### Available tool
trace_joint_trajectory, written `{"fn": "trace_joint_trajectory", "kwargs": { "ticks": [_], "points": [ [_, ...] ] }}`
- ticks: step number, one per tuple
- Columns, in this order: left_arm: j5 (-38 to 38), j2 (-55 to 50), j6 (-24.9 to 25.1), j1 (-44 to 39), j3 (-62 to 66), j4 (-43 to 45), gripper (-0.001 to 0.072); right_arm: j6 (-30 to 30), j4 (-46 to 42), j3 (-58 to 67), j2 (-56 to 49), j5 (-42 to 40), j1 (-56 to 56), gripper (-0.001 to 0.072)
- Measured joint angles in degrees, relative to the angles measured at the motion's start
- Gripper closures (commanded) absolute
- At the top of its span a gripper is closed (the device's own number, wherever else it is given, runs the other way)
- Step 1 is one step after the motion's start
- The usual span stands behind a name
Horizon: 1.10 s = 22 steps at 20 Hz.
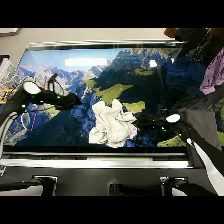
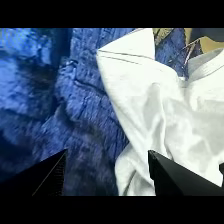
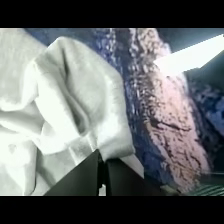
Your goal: Fold the clothes and pants, and hang the long-sleeved shirts on hangers.
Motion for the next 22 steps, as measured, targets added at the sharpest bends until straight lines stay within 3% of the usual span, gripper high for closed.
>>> {"fn": "trace_joint_trajectory", "kwargs": {
  "ticks": [5, 13, 14, 16, 22],
  "points": [
    [6.1, -8.4, 4.5, -2.6, -1.1, -8.9, 0.013, -0.4, -0.2, 0.0, 0.6, 3.4, 0.0, 0.0676],
    [11.9, -13.9, 5.8, -6.4, -1.3, -15.1, 0.0153, -0.6, -0.3, 0.0, 0.7, 6.4, 0.0, 0.0676],
    [12.4, -14.4, 5.9, -6.8, -1.3, -15.9, 0.0297, -0.7, -0.3, 0.0, 0.7, 6.5, 0.0, 0.0676],
    [12.8, -15.4, 5.9, -7.5, -1.3, -16.8, 0.0692, -0.8, -0.3, 0.0, 0.7, 7.0, 0.0, 0.0676],
    [12.0, -14.6, 7.3, -6.4, 2.1, -18.0, 0.0693, -2.7, -1.1, 0.3, 3.7, 7.4, 0.0, 0.0678]
  ]
}}
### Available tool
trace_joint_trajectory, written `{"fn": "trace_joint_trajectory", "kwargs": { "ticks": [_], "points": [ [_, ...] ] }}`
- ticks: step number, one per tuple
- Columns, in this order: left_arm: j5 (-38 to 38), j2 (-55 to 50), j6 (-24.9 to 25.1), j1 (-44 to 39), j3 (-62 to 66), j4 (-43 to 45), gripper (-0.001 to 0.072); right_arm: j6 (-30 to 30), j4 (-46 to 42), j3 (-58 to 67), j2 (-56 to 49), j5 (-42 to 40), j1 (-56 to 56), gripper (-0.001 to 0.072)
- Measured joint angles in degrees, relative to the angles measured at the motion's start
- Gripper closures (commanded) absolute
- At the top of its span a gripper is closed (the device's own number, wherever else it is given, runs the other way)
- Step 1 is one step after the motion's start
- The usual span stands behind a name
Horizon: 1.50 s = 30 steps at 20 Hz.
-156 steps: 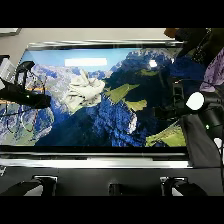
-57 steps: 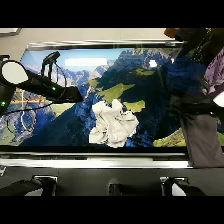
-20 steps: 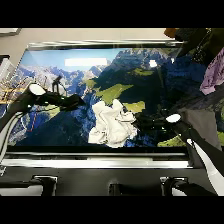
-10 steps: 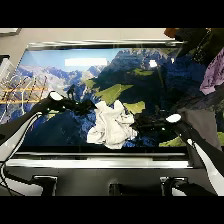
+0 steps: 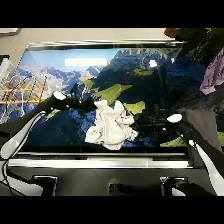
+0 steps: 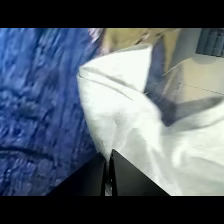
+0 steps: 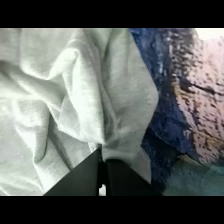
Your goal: Fold the clothes and pants, and hang the long-sleeved shirts on hangers.
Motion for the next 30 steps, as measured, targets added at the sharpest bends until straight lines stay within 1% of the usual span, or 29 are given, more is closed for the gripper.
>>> {"fn": "trace_joint_trajectory", "kwargs": {
  "ticks": [2, 5, 9, 11, 15, 19, 22, 25, 28, 30],
  "points": [
    [-0.8, 1.5, 0.2, 1.2, 2.1, 0.5, 0.0693, -0.4, -1.7, 0.9, 2.4, -0.7, 0.0, 0.0678],
    [-4.0, 7.6, -1.3, 5.1, 9.4, 6.1, 0.0693, -0.9, -9.3, 7.6, 10.4, -1.4, 0.0, 0.0679],
    [-8.6, 16.9, -4.1, 8.9, 18.7, 14.8, 0.0693, -0.8, -18.2, 21.2, 18.5, -1.9, 0.0, 0.0678],
    [-10.3, 22.3, -5.5, 10.2, 22.9, 18.6, 0.0693, -0.7, -21.0, 28.8, 21.8, -2.1, 0.0, 0.0678],
    [-11.6, 34.7, -8.7, 11.3, 28.2, 24.9, 0.0692, -0.4, -23.5, 43.7, 27.1, -0.4, 0.0, 0.0678],
    [-12.0, 46.1, -12.1, 11.6, 29.9, 27.8, 0.0692, 1.6, -24.4, 55.6, 30.7, 1.9, 0.0, 0.0678],
    [-12.2, 51.2, -14.4, 11.6, 30.2, 28.3, 0.0692, 5.2, -26.2, 60.9, 31.5, 2.4, 0.0, 0.0678],
    [-14.0, 52.2, -16.1, 11.6, 29.6, 28.8, 0.0692, 10.4, -30.3, 62.9, 29.7, 2.3, 0.0, 0.0678],
    [-16.8, 49.9, -16.7, 11.6, 26.3, 29.2, 0.0692, 14.4, -33.9, 63.6, 22.7, 4.7, 0.0, 0.0677],
    [-17.6, 46.8, -17.0, 11.6, 22.6, 29.6, 0.0691, 15.8, -35.1, 63.8, 14.6, 7.4, 0.0, 0.0677]
  ]
}}
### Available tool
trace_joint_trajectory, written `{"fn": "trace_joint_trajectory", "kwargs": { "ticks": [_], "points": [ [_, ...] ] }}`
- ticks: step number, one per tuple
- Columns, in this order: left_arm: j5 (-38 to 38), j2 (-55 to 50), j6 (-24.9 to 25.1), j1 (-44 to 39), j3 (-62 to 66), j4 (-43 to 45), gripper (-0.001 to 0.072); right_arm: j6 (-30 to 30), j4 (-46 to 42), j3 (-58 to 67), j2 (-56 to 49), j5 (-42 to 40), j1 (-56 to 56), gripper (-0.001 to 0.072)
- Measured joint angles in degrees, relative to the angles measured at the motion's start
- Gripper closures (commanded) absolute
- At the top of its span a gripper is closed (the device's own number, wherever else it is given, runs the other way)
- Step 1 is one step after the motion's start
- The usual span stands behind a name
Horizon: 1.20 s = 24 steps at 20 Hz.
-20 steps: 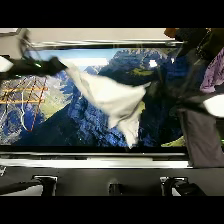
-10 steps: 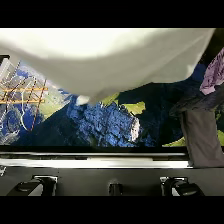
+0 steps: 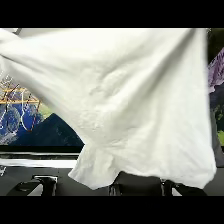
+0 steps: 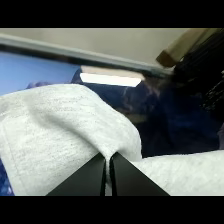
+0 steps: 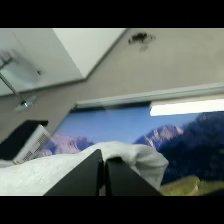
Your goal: Fold the clothes and pants, and hang the long-sleeved shirts on hangers.
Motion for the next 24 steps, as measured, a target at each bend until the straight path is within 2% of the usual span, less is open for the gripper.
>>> {"fn": "trace_joint_trajectory", "kwargs": {
  "ticks": [3, 9, 10, 11, 12, 13, 14, 15, 18, 24],
  "points": [
    [0.0, -7.3, 0.0, 0.0, -7.0, 0.2, 0.0692, 0.9, -1.4, 0.1, -14.1, 1.7, 0.0, 0.0677],
    [7.4, -27.1, 0.0, 0.0, -15.4, 0.3, 0.0691, 1.5, 1.8, 0.2, -40.2, -1.7, 0.0, 0.067],
    [8.3, -30.1, 0.1, 0.0, -15.8, 0.3, 0.0691, 1.6, 3.4, 0.2, -43.3, -2.5, 0.0, 0.064],
    [9.3, -33.0, 0.1, 0.0, -16.1, 0.2, 0.0691, 1.7, 5.0, 0.2, -45.6, -3.1, 0.0, 0.0561],
    [10.3, -35.2, 0.2, 0.0, -16.3, 0.1, 0.0691, 1.7, 6.5, 0.2, -47.6, -3.6, 0.0, 0.0537],
    [10.9, -37.1, 0.3, 0.0, -16.5, 0.1, 0.0691, 1.7, 7.7, 0.2, -49.1, -3.8, 0.0, 0.0434],
    [11.8, -38.6, 0.3, 0.0, -16.6, 0.1, 0.0691, 1.7, 8.6, 0.2, -49.8, -3.9, -0.1, 0.0284],
    [12.3, -39.5, 0.3, 0.1, -16.6, 0.0, 0.0691, 1.7, 9.4, 0.2, -50.2, -3.5, -0.3, 0.0214],
    [13.2, -41.2, 0.3, 0.5, -16.8, 0.0, 0.0691, -0.5, 10.5, 0.2, -48.4, 1.1, -3.1, 0.0215],
    [11.5, -42.0, 0.4, 1.2, -16.8, 0.0, 0.0691, -8.9, 9.4, -5.0, -36.5, 19.1, -15.4, 0.0215]
  ]
}}
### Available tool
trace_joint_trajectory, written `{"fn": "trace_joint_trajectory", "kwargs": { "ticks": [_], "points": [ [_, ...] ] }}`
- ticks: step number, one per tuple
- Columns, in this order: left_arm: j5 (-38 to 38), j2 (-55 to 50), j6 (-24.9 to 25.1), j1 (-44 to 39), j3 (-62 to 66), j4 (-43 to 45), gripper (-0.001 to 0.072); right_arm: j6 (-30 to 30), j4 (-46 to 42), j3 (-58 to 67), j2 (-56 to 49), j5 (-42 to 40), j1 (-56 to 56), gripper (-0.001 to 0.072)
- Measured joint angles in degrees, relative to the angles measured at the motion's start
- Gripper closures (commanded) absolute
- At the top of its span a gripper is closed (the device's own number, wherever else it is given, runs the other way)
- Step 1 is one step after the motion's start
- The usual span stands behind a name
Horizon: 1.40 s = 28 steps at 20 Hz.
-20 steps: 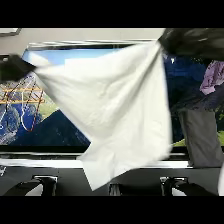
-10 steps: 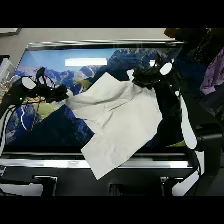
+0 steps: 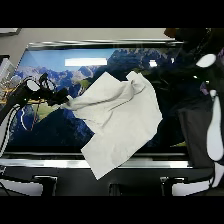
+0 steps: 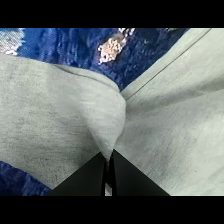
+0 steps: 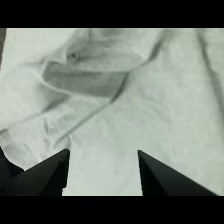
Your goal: Fold the clothes and pants, and hang the long-sleeved shirts on hangers.
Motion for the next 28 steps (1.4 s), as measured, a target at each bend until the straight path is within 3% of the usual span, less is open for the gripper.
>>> {"fn": "trace_joint_trajectory", "kwargs": {
  "ticks": [6, 13, 19, 24, 27, 28],
  "points": [
    [-3.0, -0.1, 0.0, 0.1, 0.0, 0.0, 0.0691, -1.3, 0.5, -33.0, 22.9, 4.0, -3.8, 0.0215],
    [-5.9, -0.1, 0.0, 0.2, 0.0, 0.0, 0.0691, 7.7, 8.4, -70.8, 45.6, -7.5, 10.0, 0.0215],
    [-7.3, -0.1, 0.0, 0.2, 0.0, 0.0, 0.0691, 17.6, 10.3, -79.5, 47.0, -23.1, 26.5, 0.0217],
    [-8.0, -0.1, 0.0, 0.2, 0.0, 0.0, 0.069, 21.2, 11.1, -80.5, 42.0, -32.1, 31.2, 0.0248],
    [-8.0, -0.1, 0.0, 0.2, 0.0, 0.0, 0.069, 21.8, 11.5, -80.7, 40.7, -36.0, 31.9, 0.0598],
    [-8.1, -0.1, 0.0, 0.2, 0.0, 0.0, 0.0691, 21.8, 11.4, -80.8, 40.5, -37.0, 32.0, 0.0677]
  ]
}}
